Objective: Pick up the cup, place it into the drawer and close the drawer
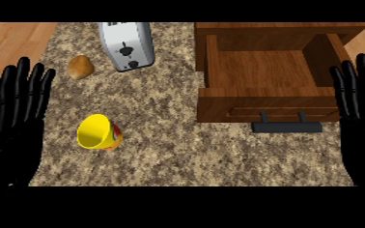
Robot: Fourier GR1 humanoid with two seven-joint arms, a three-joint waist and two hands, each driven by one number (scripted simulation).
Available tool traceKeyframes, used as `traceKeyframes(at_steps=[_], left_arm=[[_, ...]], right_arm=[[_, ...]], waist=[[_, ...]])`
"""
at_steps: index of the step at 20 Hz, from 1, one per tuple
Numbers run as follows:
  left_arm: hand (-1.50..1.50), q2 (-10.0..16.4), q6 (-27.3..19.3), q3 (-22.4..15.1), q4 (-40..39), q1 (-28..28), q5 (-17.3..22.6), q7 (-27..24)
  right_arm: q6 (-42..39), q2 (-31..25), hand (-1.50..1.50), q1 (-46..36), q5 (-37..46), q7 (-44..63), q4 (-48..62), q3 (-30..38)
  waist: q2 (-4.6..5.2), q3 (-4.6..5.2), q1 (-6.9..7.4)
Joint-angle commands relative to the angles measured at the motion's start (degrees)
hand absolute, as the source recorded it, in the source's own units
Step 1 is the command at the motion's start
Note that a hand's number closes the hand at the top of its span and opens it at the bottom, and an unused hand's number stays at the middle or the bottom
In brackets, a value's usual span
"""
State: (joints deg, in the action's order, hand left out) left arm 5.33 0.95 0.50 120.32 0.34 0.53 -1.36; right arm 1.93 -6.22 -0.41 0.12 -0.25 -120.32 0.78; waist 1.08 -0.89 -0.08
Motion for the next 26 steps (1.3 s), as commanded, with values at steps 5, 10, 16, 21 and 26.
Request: traceKeyframes(at_steps=[5, 10, 16, 21, 26], left_arm=[[-1.5, 5.2, 10.1, 5.6, -0.1, 2.6, 10.7, -1.6], [-1.5, 1.1, 7.5, 8.1, -5.6, 5.7, 20.3, 5.3], [-1.5, 4.9, 8.9, 12.9, -11.5, 1.1, 22.5, 7.3], [-1.5, 2.9, 10.8, 12.5, -17.8, 4.9, 18.7, 1.6], [-1.5, 6.0, 15.4, 16.0, -31.1, 2.9, 16.9, -6.1]], right_arm=[[-1.8, 0.2, -1.5, 1.2, -1.0, 0.7, -2.4, -0.7], [-6.4, -2.5, -1.5, -2.7, -3.0, 6.3, 4.5, -3.4], [-8.2, -2.7, -1.5, -8.6, -3.9, 5.2, 11.0, -1.4], [-7.9, -2.3, -1.5, -10.9, -3.7, 5.6, 11.5, -0.1], [-8.9, -2.4, -1.5, -10.6, -3.4, 2.4, 12.5, 0.8]], waist=[[-1.14, 0.91, 0.03], [-0.94, 0.95, 0.57], [-1.02, 0.89, 0.28], [-1.07, 0.9, 0.28], [-1.03, 0.9, 0.13]])
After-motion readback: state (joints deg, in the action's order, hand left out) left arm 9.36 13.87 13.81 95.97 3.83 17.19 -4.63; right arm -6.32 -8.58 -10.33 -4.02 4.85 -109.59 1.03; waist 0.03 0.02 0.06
